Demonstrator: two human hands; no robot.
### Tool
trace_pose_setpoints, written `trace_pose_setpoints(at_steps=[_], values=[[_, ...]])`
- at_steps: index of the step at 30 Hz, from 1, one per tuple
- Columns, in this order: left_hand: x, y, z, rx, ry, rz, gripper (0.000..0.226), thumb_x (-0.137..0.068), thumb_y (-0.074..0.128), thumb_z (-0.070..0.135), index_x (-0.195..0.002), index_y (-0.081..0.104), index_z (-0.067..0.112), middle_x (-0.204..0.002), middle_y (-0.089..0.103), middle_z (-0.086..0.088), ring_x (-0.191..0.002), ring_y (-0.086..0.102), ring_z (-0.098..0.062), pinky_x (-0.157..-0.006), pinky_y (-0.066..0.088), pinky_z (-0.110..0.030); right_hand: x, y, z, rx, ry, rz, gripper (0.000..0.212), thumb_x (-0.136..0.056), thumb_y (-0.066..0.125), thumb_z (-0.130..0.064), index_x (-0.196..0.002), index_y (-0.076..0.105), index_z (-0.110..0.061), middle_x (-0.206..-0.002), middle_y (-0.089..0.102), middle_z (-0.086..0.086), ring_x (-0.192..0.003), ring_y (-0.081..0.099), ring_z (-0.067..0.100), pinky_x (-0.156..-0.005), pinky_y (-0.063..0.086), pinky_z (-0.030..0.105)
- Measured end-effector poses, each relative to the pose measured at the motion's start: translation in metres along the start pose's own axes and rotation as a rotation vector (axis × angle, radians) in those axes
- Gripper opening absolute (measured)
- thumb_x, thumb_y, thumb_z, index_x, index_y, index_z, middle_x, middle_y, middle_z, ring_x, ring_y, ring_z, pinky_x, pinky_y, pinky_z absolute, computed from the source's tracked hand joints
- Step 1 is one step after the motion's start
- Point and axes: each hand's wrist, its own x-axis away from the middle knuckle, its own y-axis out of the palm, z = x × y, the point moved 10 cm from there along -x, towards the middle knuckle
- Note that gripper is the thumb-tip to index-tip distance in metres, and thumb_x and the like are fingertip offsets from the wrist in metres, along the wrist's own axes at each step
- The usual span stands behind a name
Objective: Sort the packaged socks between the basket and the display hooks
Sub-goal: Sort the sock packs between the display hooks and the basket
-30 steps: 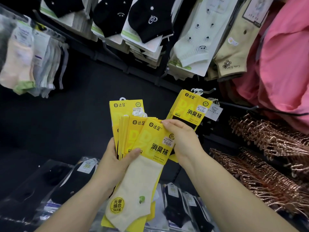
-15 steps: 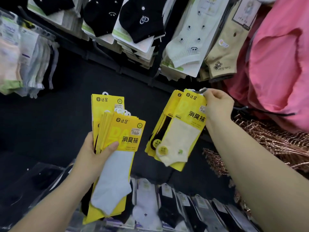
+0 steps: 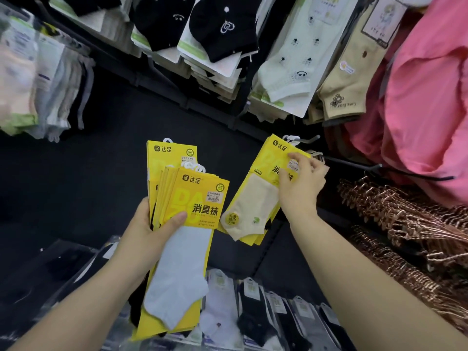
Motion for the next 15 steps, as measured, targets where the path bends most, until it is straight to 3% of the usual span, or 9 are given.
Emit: trace_pose_setpoints(at_steps=[4,9,12,14,15], values=[[0.002,0.009,-0.005,0.043,-0.024,-0.015,0.035,-0.082,0.069,0.031,-0.113,0.055,0.031,-0.100,0.073,0.011,-0.090,0.070,-0.009,-0.072,0.054,-0.028,-0.009,0.030,0.003,0.111,-0.005,-0.193,0.042,-0.093,0.054,-0.022,-0.134,0.047,-0.032,-0.148,0.017,0.005,-0.133,0.023,0.030,-0.098,0.028,0.031],[0.002,0.021,-0.007,0.055,-0.029,-0.040,0.032,-0.080,0.070,0.033,-0.108,0.055,0.036,-0.098,0.073,0.014,-0.089,0.070,-0.006,-0.070,0.054,-0.025,-0.031,0.067,0.017,0.291,0.053,-0.457,0.051,-0.096,0.046,-0.019,-0.144,0.034,-0.031,-0.155,0.009,0.009,-0.136,0.025,0.036,-0.107,0.028,0.036],[0.003,0.026,-0.007,0.056,-0.036,-0.054,0.043,-0.070,0.070,0.044,-0.109,0.055,0.037,-0.101,0.072,0.013,-0.092,0.070,-0.008,-0.074,0.055,-0.029,-0.023,0.068,0.009,0.223,0.055,-0.505,0.038,-0.096,0.044,-0.017,-0.133,0.049,-0.023,-0.150,0.027,0.007,-0.137,0.027,0.030,-0.108,0.027,0.035],[0.004,0.029,-0.009,0.071,-0.051,-0.062,0.053,-0.064,0.070,0.049,-0.113,0.054,0.035,-0.104,0.072,0.011,-0.096,0.070,-0.012,-0.081,0.056,-0.037,0.005,0.069,-0.001,-0.078,0.143,-0.539,0.023,-0.097,0.044,-0.032,-0.108,0.063,-0.025,-0.128,0.051,-0.001,-0.125,0.045,0.023,-0.098,0.039,0.031],[0.004,0.030,-0.010,0.081,-0.057,-0.063,0.057,-0.063,0.071,0.050,-0.114,0.054,0.033,-0.105,0.072,0.010,-0.097,0.070,-0.013,-0.084,0.056,-0.041,0.023,0.073,-0.007,-0.234,0.206,-0.589,0.026,-0.095,0.044,-0.044,-0.098,0.063,-0.026,-0.118,0.057,-0.002,-0.114,0.052,0.020,-0.092,0.043,0.031]])
